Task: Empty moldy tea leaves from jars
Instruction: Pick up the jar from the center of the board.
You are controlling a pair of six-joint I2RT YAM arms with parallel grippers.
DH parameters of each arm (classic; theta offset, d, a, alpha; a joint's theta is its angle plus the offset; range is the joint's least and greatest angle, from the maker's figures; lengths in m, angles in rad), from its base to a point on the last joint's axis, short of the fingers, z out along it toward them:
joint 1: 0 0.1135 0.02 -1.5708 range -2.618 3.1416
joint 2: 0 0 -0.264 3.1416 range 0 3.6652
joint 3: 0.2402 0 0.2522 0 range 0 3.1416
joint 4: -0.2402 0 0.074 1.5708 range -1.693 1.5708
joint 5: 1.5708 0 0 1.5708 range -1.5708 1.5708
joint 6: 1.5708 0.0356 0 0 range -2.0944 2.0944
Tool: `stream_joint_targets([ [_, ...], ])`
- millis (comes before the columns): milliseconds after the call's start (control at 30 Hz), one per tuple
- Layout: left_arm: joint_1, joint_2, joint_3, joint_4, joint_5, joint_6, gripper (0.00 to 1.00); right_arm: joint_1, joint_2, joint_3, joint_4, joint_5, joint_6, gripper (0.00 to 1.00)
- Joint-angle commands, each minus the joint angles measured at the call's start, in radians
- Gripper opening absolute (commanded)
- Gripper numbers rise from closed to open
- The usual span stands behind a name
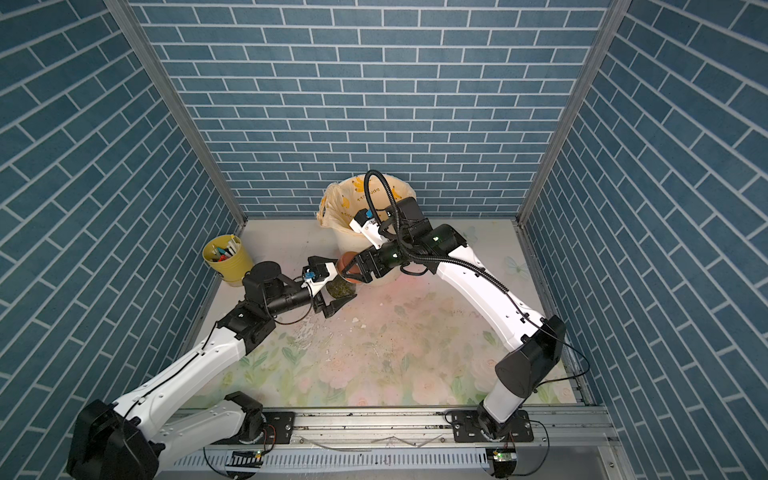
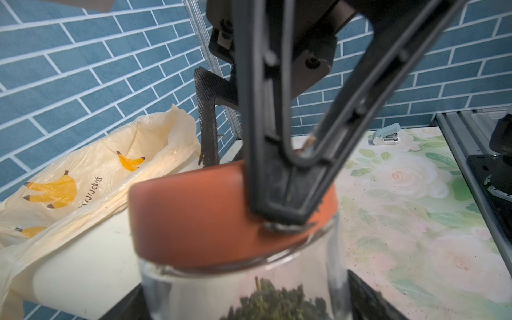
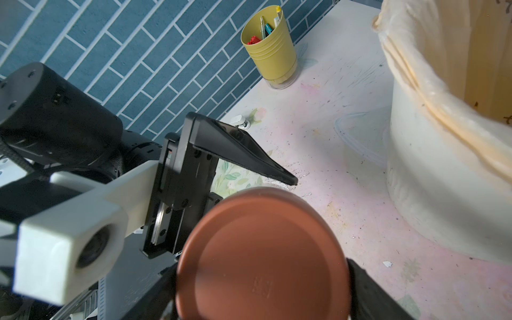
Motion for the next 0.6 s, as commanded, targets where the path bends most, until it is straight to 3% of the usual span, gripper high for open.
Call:
stream_joint_targets([
  [0, -0.004, -0.008, 0.008, -0.011, -0.007, 0.006, 0.99, 0.001, -0.067, 0.006, 0.046, -0.043, 0.011, 0.0],
  [167, -0.003, 0.005, 0.033, -0.077, -0.001, 0.023, 0.99, 0.001, -0.079, 0.005, 0.029, -0.034, 0.0, 0.0],
  [567, -0.003, 0.018, 0.037, -0.052, -0.007, 0.002, 0.94, 0.001, -0.085, -0.023, 0.049, -0.062, 0.012, 0.0],
])
